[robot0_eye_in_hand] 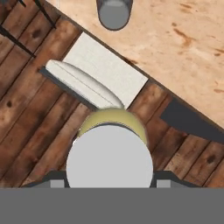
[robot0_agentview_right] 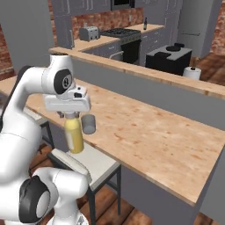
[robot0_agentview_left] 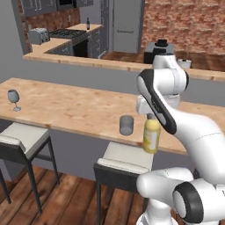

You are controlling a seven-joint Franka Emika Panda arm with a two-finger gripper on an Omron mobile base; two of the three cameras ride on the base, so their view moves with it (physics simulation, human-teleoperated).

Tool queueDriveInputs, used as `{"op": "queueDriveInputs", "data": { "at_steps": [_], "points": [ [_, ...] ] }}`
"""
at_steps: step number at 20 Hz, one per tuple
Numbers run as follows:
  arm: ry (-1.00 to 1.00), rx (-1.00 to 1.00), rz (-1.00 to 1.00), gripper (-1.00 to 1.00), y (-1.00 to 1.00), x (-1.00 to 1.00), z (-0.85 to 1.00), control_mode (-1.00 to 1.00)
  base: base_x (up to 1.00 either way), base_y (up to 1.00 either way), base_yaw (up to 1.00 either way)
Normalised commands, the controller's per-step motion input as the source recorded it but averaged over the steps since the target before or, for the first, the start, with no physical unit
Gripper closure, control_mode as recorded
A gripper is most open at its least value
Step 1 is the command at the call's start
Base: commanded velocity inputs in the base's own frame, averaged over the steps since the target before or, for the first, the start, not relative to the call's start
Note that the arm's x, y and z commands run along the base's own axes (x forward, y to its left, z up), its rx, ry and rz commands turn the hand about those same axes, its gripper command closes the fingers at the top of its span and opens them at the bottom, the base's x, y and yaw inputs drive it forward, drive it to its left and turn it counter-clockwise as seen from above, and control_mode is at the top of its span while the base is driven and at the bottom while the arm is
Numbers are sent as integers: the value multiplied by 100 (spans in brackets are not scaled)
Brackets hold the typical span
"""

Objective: There is a wine glass and glass cup on the dining counter. Place the wine bottle next to the wine glass and the juice bottle next to the glass cup.

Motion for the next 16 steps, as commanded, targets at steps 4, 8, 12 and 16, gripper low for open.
{"op": "queueDriveInputs", "data": {
  "at_steps": [4,8,12,16],
  "points": [
    [0,-3,-26,100,-4,51,6,-100,0,0,0],
    [0,-1,-17,100,-6,54,4,-100,0,0,0],
    [0,0,-5,100,-16,43,0,-100,0,0,0],
    [-1,2,0,100,-14,42,-1,-100,0,0,0]
  ]
}}
